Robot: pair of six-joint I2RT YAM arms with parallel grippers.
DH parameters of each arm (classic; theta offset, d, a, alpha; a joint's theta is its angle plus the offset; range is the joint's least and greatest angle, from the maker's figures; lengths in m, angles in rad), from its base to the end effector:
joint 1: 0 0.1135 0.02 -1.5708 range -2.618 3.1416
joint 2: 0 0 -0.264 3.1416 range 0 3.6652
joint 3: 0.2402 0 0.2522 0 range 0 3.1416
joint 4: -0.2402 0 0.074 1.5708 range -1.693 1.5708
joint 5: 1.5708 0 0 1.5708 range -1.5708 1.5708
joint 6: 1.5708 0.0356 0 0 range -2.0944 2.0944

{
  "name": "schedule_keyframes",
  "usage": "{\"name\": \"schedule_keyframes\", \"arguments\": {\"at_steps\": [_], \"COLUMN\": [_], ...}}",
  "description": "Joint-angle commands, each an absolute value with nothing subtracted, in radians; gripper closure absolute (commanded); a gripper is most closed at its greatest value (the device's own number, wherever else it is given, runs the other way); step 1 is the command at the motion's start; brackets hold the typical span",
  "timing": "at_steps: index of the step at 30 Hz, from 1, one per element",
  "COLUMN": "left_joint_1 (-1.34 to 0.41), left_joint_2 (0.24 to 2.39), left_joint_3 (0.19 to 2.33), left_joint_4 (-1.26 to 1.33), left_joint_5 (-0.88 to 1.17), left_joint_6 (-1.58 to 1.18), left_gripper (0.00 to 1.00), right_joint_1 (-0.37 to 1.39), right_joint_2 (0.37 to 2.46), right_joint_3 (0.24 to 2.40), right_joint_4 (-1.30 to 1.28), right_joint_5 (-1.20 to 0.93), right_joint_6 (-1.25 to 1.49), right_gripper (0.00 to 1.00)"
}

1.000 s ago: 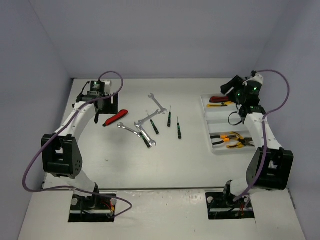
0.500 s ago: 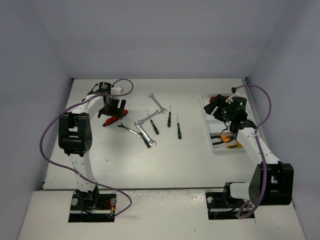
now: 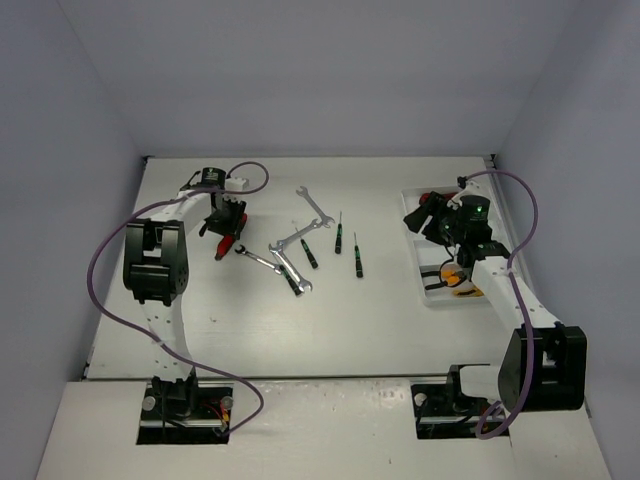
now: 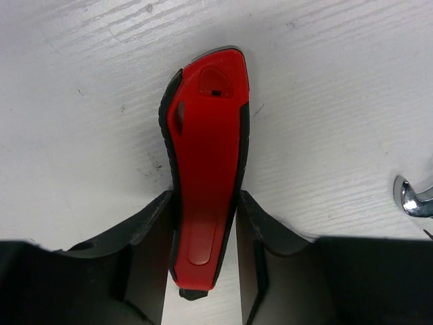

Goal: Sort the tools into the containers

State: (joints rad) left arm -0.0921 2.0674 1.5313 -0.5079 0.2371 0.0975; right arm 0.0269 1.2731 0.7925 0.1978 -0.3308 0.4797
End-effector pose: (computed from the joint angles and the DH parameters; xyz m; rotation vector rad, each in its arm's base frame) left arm 0.4390 -0.0489 0.1782 0.3291 2.5789 -0.3076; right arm 0.2905 0.0194 0.2758 0.1919 1.8797 0.6557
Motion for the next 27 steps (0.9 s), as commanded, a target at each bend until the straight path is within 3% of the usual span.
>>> {"name": "schedule_keyframes", "arguments": {"at_steps": [1, 9, 27], "left_joint_1": [-0.088, -0.114, -0.545], "left_joint_2": [2.026, 1.914, 1.417], "left_joint_3": [1.529, 1.524, 1.222], "left_joint_4": [-0.471, -0.469, -0.239], "left_joint_5": [0.274, 0.331, 0.221], "left_joint_6": [0.088, 0.047, -0.373], "left_gripper": [0.75, 0.99, 1.0], "right_joint_1": [0.03, 0.046, 0.545], "right_joint_2": [1.271, 1.29, 1.323], "right_joint_3": [0.803, 0.828, 0.994], "right_joint_4": [0.258, 0.258, 0.391], "right_joint_5": [-0.36, -0.411, -0.199], "right_joint_6": [0.458, 0.458, 0.603], "right_gripper": [0.39, 0.39, 0.34]}}
